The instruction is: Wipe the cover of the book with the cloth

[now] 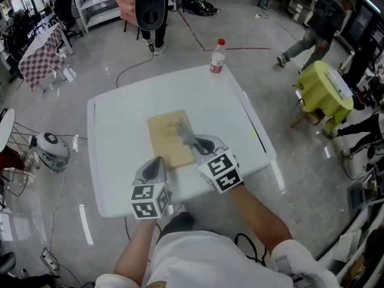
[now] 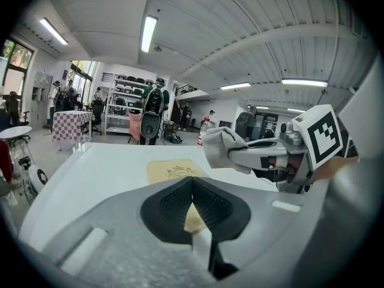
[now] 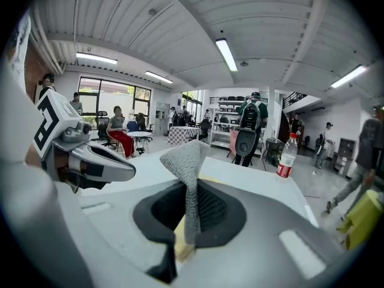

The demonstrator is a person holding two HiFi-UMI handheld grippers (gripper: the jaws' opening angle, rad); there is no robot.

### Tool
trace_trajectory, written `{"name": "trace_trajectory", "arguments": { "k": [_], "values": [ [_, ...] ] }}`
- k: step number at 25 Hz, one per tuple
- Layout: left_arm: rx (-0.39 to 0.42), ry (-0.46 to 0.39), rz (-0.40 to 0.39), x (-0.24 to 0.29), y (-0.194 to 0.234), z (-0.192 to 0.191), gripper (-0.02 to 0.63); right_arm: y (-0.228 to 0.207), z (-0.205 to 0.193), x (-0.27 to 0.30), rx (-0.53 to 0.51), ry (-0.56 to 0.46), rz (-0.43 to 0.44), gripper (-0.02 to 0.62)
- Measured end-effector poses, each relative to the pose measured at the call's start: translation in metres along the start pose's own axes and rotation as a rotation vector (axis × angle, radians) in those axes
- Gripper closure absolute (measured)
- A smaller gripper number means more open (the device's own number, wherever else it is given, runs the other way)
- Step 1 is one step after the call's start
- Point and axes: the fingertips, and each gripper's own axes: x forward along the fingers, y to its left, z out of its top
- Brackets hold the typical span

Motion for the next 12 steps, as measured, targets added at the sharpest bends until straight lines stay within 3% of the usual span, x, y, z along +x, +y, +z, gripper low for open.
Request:
{"name": "trace_trajectory", "arguments": {
  "k": [12],
  "values": [
    [-0.058,0.019,-0.001,0.049,0.061,0.009,0.6,-0.046,0.014,0.112,-0.337,0.139,-0.017,0.578]
  ]
}}
